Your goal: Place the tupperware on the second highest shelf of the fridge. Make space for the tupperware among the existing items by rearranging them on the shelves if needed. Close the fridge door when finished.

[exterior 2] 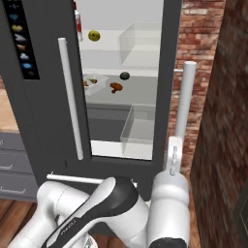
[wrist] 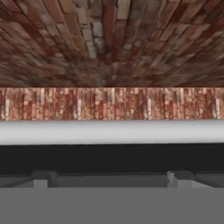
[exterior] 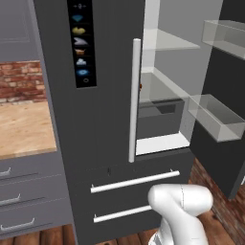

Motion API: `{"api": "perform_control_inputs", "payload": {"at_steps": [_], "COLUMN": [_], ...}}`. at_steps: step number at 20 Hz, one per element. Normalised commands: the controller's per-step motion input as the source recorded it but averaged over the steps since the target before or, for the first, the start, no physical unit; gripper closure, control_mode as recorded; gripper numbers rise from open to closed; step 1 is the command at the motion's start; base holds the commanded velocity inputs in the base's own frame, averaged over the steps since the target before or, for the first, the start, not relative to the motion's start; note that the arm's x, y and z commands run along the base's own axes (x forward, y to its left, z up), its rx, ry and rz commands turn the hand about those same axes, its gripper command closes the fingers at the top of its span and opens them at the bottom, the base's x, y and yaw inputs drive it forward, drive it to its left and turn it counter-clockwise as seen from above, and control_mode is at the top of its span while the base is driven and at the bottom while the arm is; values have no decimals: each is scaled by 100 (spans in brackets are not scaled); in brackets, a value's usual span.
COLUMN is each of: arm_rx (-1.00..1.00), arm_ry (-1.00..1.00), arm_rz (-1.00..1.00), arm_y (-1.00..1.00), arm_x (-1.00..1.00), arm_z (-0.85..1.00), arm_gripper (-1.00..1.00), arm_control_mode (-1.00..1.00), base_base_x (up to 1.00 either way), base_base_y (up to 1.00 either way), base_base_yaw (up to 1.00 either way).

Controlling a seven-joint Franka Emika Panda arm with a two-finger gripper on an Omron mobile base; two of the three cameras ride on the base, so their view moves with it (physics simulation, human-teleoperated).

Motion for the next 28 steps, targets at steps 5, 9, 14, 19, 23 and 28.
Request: {"api": "perform_control_inputs", "payload": {"at_steps": [5,9,14,19,23,28], "arm_rx": [11,7,3,1,0,-16], "arm_ry": [0,5,9,4,0,-13], "arm_rz": [2,19,31,37,33,30], "arm_y": [-68,-27,-17,-15,1,75], "arm_x": [30,50,61,74,68,7], "arm_z": [-4,-8,-13,-15,-25,-24], "arm_gripper": [-100,-100,-100,-100,-100,-100], "arm_control_mode": [-100,-100,-100,-100,-100,-100], "base_base_x": [0,0,0,0,0,0], "base_base_y": [0,0,0,0,0,0], "base_base_yaw": [0,0,0,0,0,0]}}
